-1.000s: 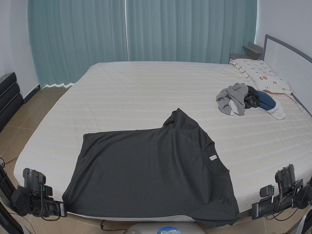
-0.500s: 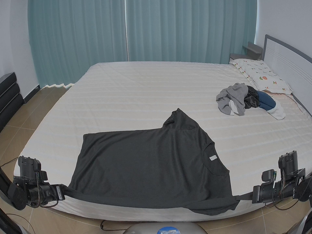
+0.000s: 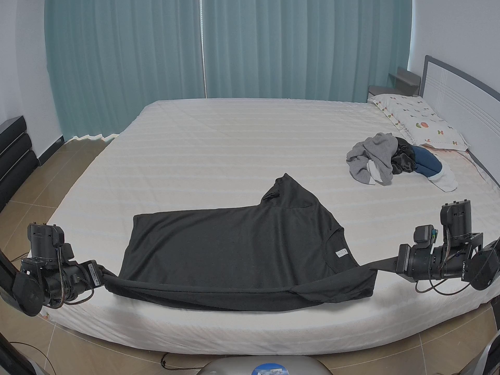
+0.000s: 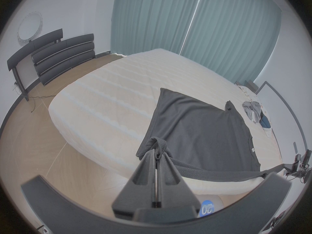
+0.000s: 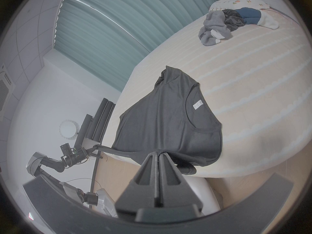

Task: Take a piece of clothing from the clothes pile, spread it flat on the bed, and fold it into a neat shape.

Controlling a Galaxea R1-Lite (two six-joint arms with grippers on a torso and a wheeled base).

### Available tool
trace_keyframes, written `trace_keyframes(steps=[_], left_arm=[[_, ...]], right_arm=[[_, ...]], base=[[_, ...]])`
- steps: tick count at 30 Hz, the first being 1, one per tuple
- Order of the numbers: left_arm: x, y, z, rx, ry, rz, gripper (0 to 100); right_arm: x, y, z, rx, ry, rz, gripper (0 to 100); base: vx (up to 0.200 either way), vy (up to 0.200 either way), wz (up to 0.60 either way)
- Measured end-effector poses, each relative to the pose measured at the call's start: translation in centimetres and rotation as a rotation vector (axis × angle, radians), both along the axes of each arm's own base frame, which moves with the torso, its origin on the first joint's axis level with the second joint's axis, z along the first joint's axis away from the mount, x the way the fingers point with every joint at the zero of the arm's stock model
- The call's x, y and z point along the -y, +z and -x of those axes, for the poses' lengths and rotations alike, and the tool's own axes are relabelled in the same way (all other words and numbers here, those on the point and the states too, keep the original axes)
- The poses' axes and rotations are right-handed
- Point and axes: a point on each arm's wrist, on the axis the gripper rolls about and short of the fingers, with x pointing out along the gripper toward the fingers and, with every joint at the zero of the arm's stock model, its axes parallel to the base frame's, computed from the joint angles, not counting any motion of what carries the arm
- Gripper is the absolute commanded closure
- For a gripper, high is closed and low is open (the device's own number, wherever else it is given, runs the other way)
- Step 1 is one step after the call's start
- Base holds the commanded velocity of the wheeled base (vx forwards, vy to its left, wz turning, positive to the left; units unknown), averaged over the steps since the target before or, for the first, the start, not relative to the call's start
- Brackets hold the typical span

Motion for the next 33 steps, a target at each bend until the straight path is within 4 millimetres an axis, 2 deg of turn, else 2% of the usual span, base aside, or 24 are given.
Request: trace_keyframes(steps=[9,15,25,33], left_arm=[[0.1,0.2,-0.6,0.006,0.002,-0.008,100],[0.1,0.2,-0.4,0.003,-0.001,-0.007,100],[0.3,0.0,-0.1,-0.026,-0.016,0.001,100],[0.3,-0.1,-0.6,-0.024,-0.016,0.000,100]], right_arm=[[0.1,0.0,-0.7,0.004,-0.011,-0.004,100],[0.5,1.0,-1.3,0.032,-0.044,-0.029,100],[1.1,1.0,-0.2,0.023,-0.060,-0.032,100],[1.1,0.5,-0.5,0.009,-0.059,-0.031,100]], base=[[0.000,0.000,0.00],[0.000,0.000,0.00],[0.000,0.000,0.00],[0.000,0.000,0.00]])
